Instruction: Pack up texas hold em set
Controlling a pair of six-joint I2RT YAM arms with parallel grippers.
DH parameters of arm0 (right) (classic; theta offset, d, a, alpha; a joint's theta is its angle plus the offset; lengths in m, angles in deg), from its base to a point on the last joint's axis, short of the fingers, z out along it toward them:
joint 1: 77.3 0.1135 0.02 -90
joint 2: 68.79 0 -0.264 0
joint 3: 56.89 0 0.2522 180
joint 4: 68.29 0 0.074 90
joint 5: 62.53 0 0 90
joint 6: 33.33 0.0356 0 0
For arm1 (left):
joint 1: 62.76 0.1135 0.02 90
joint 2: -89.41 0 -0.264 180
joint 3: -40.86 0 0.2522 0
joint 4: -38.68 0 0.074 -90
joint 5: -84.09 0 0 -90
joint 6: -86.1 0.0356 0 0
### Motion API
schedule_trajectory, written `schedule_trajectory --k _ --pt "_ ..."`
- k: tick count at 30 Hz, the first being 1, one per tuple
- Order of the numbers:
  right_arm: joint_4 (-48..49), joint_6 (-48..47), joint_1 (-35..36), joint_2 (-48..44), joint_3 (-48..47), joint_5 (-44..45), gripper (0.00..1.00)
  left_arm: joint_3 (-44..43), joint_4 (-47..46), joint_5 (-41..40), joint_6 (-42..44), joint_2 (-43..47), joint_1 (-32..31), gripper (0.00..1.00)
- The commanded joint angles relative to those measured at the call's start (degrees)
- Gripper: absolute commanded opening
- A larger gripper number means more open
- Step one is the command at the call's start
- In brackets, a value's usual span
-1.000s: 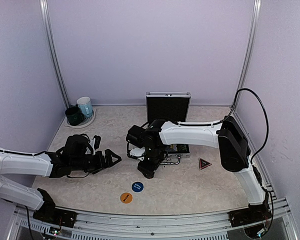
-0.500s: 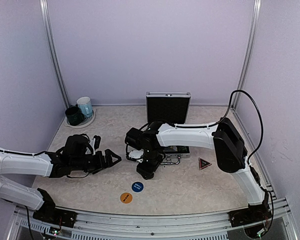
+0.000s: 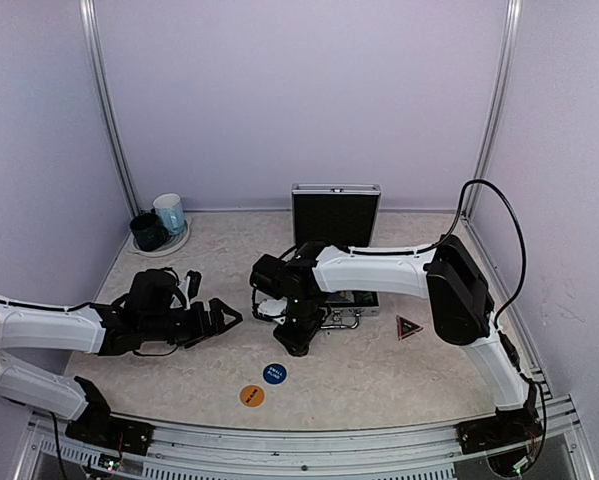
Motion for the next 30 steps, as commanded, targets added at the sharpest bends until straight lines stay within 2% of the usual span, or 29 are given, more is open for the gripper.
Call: schedule_trajectory --k 1,11,18,20,25,30 --pt "-0.7 0.3 0.2 -0.7 -0.4 -0.9 0.35 0.2 0.0 -0.1 0.6 0.5 -0.2 0.99" --pt "-1.2 0.4 0.2 -3.3 -2.0 -0.7 0.36 0.0 0.3 0.2 0.5 0.7 -0.2 0.99" --pt "-2.2 -0.3 0.2 -2.3 1.1 -0.5 0.60 -0.2 0.4 0.2 0.5 0.7 -0.2 0.99" --pt "-1.9 -0.4 0.2 -2.2 2.1 -1.0 0.64 -0.3 0.5 0.1 0.5 0.6 -0.2 0.99" --pt "-1.4 -0.3 0.3 -2.0 3.8 -0.1 0.65 -0.2 0.6 -0.1 0.6 0.6 -0.2 0.99" --pt "-1.0 -0.6 0.2 -1.2 4.4 0.0 0.56 -0.2 0.4 -0.1 0.6 0.3 -0.2 0.99"
